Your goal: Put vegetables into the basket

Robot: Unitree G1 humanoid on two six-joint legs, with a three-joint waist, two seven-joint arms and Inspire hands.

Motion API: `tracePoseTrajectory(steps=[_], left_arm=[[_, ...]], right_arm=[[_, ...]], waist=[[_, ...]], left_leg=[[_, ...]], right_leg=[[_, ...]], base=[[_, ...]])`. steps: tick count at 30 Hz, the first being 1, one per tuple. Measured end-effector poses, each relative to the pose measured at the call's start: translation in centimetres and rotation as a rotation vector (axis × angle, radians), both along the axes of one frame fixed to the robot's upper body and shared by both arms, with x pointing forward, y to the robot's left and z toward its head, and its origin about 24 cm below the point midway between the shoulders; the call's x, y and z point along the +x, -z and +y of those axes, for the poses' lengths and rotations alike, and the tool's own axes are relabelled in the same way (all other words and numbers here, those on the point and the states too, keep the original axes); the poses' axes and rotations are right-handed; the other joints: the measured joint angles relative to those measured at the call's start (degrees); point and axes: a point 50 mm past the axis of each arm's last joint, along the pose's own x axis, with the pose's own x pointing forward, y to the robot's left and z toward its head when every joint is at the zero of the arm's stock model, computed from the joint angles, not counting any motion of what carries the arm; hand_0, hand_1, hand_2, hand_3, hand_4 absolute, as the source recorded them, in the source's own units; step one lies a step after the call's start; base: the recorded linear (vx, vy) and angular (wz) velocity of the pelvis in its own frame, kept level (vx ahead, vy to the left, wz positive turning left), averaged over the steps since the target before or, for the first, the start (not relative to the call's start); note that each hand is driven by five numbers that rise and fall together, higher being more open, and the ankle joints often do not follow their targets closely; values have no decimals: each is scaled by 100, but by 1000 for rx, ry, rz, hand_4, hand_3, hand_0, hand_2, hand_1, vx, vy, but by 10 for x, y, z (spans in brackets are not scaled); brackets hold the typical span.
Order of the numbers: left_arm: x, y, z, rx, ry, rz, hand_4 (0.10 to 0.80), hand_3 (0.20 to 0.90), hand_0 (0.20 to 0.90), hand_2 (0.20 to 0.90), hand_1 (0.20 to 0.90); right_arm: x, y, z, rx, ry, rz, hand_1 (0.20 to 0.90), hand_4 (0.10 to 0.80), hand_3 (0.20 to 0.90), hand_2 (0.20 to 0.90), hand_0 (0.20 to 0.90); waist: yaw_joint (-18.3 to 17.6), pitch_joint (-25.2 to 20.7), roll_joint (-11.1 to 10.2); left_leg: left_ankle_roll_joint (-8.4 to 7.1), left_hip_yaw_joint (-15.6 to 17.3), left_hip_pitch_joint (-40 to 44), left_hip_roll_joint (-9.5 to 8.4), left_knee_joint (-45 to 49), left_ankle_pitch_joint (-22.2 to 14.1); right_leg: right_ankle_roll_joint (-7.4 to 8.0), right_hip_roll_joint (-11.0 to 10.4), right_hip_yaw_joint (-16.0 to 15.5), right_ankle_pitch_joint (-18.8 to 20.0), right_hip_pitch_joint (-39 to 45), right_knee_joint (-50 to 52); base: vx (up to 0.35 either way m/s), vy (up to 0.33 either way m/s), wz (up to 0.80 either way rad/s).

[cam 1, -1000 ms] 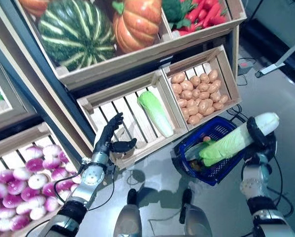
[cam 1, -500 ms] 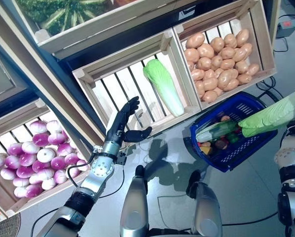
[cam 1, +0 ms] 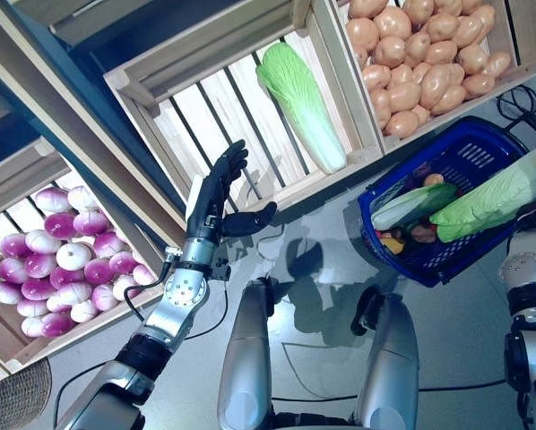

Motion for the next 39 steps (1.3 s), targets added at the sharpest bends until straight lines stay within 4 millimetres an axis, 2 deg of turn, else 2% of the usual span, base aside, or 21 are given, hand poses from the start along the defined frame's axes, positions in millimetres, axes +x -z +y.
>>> tracePoseTrajectory(steps=[6,12,15,24,26,29,31,34,36,39], left_arm=[[4,-17,-1,-10,8,-65,800,900,900,900,900],[5,-20,-2,-8,11,-79,800,900,900,900,900],[8,-28,-2,-1,-8,-112,800,900,900,900,900],[18,-76,33,200,-253,-297,800,900,900,900,900],[22,-95,42,374,-336,-366,800,900,900,900,900],[33,-113,51,532,-448,-410,800,900,900,900,900],[41,-130,64,705,-550,-434,800,900,900,900,900],[52,-139,76,869,-635,-404,800,900,900,900,900],[56,-140,80,912,-672,-376,800,900,900,900,900],[62,-132,90,1005,-718,-291,800,900,900,900,900]], right_arm=[[3,6,2,3,-23,46,900,800,900,900,900],[13,-10,7,-4,-99,24,900,800,900,900,900],[16,-11,9,-12,-156,50,900,800,900,900,900],[21,-7,15,-4,-263,41,900,800,900,900,900],[22,-11,17,-21,-286,25,900,800,900,900,900],[24,-13,21,-44,-320,18,900,800,900,900,900],[29,-20,31,-95,-388,3,900,800,900,900,900],[35,-23,45,-136,-469,1,900,800,900,900,900],[37,-26,56,-153,-528,-22,900,800,900,900,900],[35,-26,77,-193,-627,-64,900,800,900,900,900]], waist=[[17,-1,1],[-1,-1,0],[4,-2,-2],[-74,-9,-30],[-147,-13,-40],[-235,-15,-48],[-372,-16,-63],[-528,-18,-84],[-608,-15,-89],[-822,-11,-97]], left_leg=[[21,-38,-246,-46,179,-15],[35,-26,-251,-37,177,-41],[36,-23,-244,-29,175,-46],[36,21,66,40,56,-68],[39,36,101,66,-41,-58],[63,162,216,139,-139,-64],[91,270,250,200,-209,-81],[112,458,374,225,-295,-118],[122,509,417,228,-318,-149],[163,633,477,245,-319,-217]], right_leg=[[4,-77,0,-1,-213,141],[-27,-75,-2,10,-212,122],[-29,-71,-5,9,-205,115],[-8,2,-22,27,97,-57],[65,55,-23,65,153,-201],[75,111,23,151,247,-395],[95,154,48,215,264,-540],[184,174,171,285,280,-672],[205,195,237,301,280,-709],[219,206,331,309,279,-763]], base=[[-2,8,2],[3,5,0],[42,24,-1],[40,32,-3],[17,47,-6],[12,76,-14],[10,82,-17],[6,98,-20],[-6,134,-17],[-2,120,-14]])
